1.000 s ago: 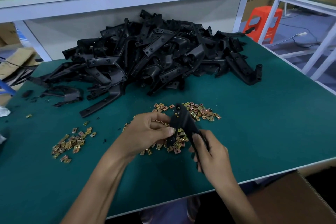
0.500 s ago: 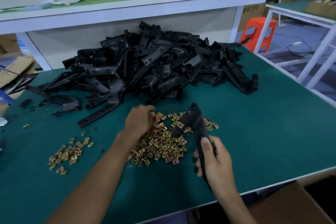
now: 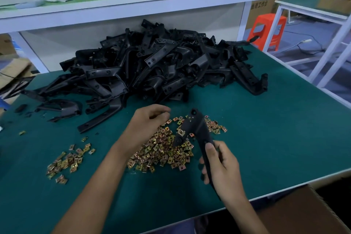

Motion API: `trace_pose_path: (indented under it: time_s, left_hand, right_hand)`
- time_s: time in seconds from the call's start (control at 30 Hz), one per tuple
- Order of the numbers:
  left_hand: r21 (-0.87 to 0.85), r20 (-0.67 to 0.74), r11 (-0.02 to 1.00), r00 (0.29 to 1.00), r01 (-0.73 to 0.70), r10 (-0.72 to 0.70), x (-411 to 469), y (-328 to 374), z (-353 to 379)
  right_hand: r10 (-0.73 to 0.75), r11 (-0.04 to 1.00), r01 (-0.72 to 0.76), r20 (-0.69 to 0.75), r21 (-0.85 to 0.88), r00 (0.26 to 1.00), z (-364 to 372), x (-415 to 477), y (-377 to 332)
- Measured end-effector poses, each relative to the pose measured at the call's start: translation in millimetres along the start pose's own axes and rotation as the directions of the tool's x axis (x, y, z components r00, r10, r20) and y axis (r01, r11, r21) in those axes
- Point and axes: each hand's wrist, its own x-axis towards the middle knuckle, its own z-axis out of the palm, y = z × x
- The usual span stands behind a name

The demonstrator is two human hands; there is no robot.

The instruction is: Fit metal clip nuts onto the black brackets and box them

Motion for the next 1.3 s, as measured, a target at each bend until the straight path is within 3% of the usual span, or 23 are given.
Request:
trace_pose_path:
  time_s: [0.07,0.13,0.43,0.63,0.83,1.07,1.17,1.3]
  left_hand:
    - [-0.271,0.087,0.962,0.996,0.029,-0.006,-12.1,10.7,4.4]
    - [-0.391,0.112,0.917,0.993,0.073,-0.031,-17.5,18.1,8.9]
    - [-0.257,0.109,0.964,0.993,0.072,-0.045,-20.3,22.9,21.7]
    - [-0.255,0.122,0.966,0.993,0.034,-0.002,-22.7,24.9,23.5]
    - [-0.214,0.136,0.977,0.991,0.017,0.013,-25.3,22.6,20.4]
    - [-0.227,0.136,0.974,0.991,0.025,0.007,-32.1,21.0,25.9]
    - [-0.126,0.074,0.992,0.997,0.023,-0.014,-34.2,21.8,28.7]
    - [0.294,-0.055,0.951,0.991,-0.099,0.120,-44.9,26.4,39.9]
  right_hand:
    - [-0.006,1.000,0.006,0.015,-0.005,1.000,-0.6,-0.7,1.1]
    - [-0.013,1.000,0.013,0.036,-0.008,0.999,-1.3,-1.7,1.3]
    - [-0.015,1.000,0.016,0.063,-0.020,0.998,-1.8,-1.8,3.6]
    - [-0.007,1.000,0.008,0.091,-0.010,0.996,-2.1,-2.4,2.3]
    - [0.001,0.997,0.009,0.140,-0.072,0.990,-3.3,-1.0,-1.8]
    - [-0.061,0.981,0.077,0.096,-0.180,0.994,1.6,-4.2,1.8]
    - [-0.081,0.969,0.095,0.067,-0.228,0.994,5.0,-4.0,4.9]
    - [-0.093,0.969,0.096,0.023,-0.228,0.995,6.9,-4.6,6.9]
